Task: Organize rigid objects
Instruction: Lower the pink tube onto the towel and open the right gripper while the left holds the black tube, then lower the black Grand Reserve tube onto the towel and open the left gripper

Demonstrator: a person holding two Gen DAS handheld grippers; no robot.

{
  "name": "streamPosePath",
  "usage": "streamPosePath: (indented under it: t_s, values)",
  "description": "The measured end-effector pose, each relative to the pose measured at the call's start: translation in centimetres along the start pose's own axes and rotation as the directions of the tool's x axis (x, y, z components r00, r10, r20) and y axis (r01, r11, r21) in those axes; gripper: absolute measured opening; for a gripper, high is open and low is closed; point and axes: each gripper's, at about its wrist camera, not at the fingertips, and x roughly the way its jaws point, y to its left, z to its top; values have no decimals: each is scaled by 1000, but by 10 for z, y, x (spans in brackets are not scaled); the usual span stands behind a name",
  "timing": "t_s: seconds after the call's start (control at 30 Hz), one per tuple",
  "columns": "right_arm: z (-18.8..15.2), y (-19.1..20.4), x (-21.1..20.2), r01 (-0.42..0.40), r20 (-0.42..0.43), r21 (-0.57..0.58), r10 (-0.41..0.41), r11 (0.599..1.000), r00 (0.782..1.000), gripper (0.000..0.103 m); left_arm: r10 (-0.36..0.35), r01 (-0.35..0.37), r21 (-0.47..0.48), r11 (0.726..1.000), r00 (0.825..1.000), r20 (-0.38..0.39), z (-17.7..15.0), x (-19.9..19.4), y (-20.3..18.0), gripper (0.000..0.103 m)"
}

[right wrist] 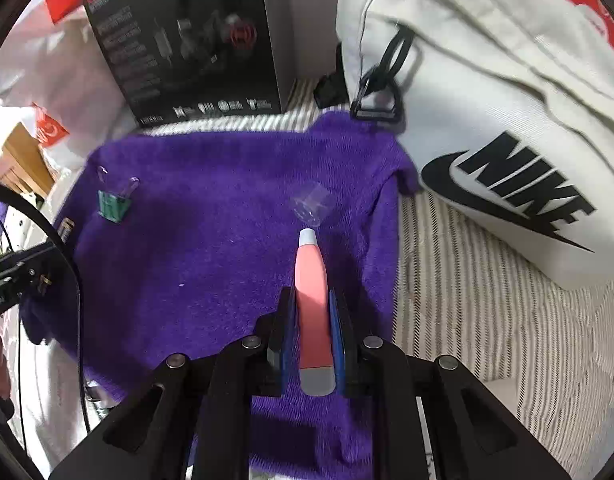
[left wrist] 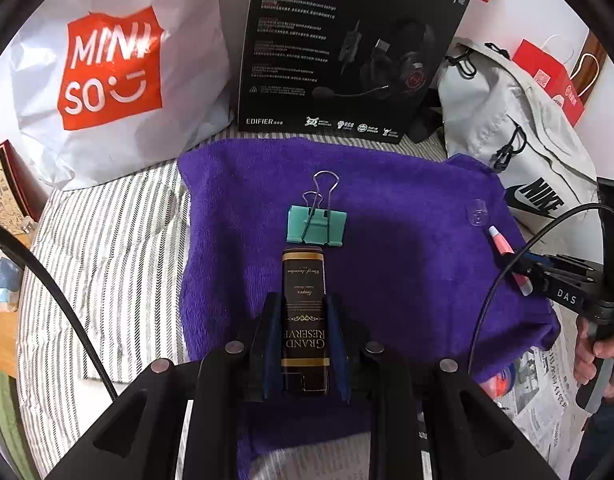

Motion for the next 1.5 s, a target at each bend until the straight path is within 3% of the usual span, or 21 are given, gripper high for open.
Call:
streamPosePath:
  t_s: [0.53,0.67,0.9,1.17,1.27,1.33,1.5]
  values:
    - [2,9,16,13,9,-46,-13,999,1000,21,-3,3,10,1000,999,-32,11,20,-2,22]
    - [-2,7,4,-4,17,-39,5,999,1000,34,24,-23,20,1000,999,-45,14,25,-4,22]
    - [-10,5,-25,-13,55,-21,14,1000,998,36,91,-86,74,994,994,-65,16,37,-15,22]
    - [-25,-7,-53,-29,87,18,28,999,996,42,109,-104,71,992,991,-74,21,40,-19,22]
    - [-31,-11,-61,-28,89,23,25,999,996,42,102,-96,74,993,992,-80,20,38,-20,29]
    - [-35,-14,-67,-27,96,31,23,999,995,42,92,-85,71,994,991,-93,18,37,-23,41]
    - [-49,-24,-88,-42,117,59,34,997,993,43,159,-154,61,986,982,-102,10,22,-30,44]
